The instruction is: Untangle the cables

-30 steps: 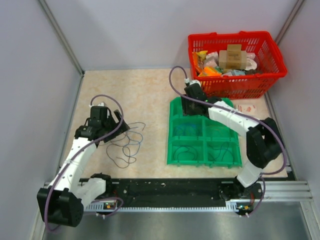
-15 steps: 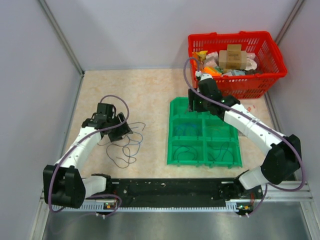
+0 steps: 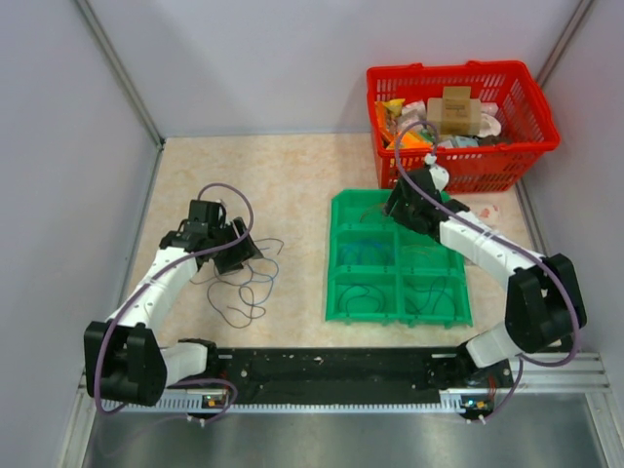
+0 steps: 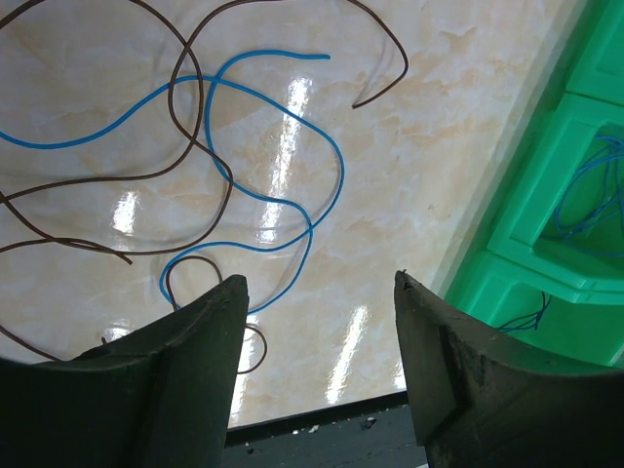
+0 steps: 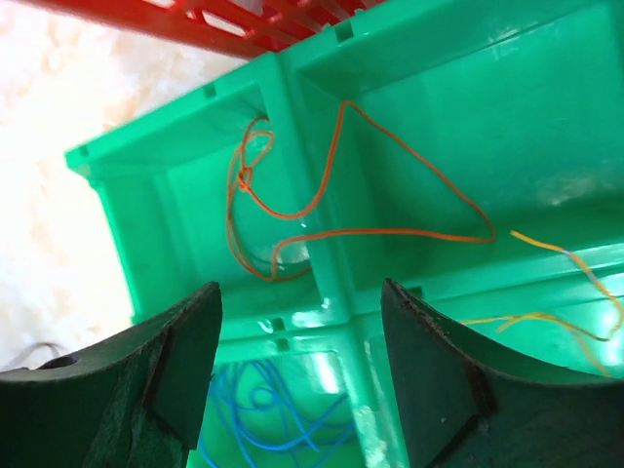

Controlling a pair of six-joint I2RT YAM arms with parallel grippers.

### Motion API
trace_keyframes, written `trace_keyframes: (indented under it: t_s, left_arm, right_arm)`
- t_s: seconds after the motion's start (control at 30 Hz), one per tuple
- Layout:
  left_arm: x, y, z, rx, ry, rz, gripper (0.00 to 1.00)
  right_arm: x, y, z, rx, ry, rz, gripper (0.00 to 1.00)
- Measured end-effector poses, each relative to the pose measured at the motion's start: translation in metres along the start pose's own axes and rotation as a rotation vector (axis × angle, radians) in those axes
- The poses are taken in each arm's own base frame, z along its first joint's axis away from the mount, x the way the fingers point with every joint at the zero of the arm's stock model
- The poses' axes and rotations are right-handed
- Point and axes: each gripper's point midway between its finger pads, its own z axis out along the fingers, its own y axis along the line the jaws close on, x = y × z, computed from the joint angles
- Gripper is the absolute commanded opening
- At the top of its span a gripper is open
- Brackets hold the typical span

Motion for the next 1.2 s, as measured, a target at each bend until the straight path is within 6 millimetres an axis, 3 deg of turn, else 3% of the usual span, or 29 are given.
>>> trace_keyframes:
  t_s: [0.13, 0.47, 0.6, 0.67, 0.8, 0.87, 1.2]
  left_arm:
    - [0.002, 0.000, -0.001, 0.006, 0.003, 0.000, 0.66]
    - [0.003, -0.001, -0.006, 0.019, -0.019, 0.006, 0.66]
    - [0.002, -0.003, -0.009, 0.025, -0.029, 0.009, 0.66]
    - [0.002, -0.003, -0.009, 0.025, -0.029, 0.009, 0.66]
    - [0.002, -0.003, -0.009, 0.025, -0.029, 0.009, 0.66]
    - [0.002, -0.003, -0.009, 0.025, -0.029, 0.009, 0.66]
    - [0.002, -0.003, -0.009, 0.026, -0.029, 0.009, 0.66]
  right_arm:
    - [-0.003, 0.008, 0.009, -0.016, -0.017, 0.164, 0.66]
    - [-0.010, -0.009, 0.038, 0.049, -0.051, 0.377, 0.50]
    - [-0.008, -0.011, 0.046, 0.066, -0.055, 0.395, 0.30]
    - [-0.010, -0.006, 0.049, 0.053, -0.056, 0.397, 0.14]
    - [-0.024, -0.001, 0.047, 0.032, -0.093, 0.401, 0.08]
    - [-0.025, -0.001, 0.047, 0.032, -0.097, 0.391, 0.00]
    - [-0.023, -0.001, 0.040, 0.023, -0.097, 0.243, 0.00]
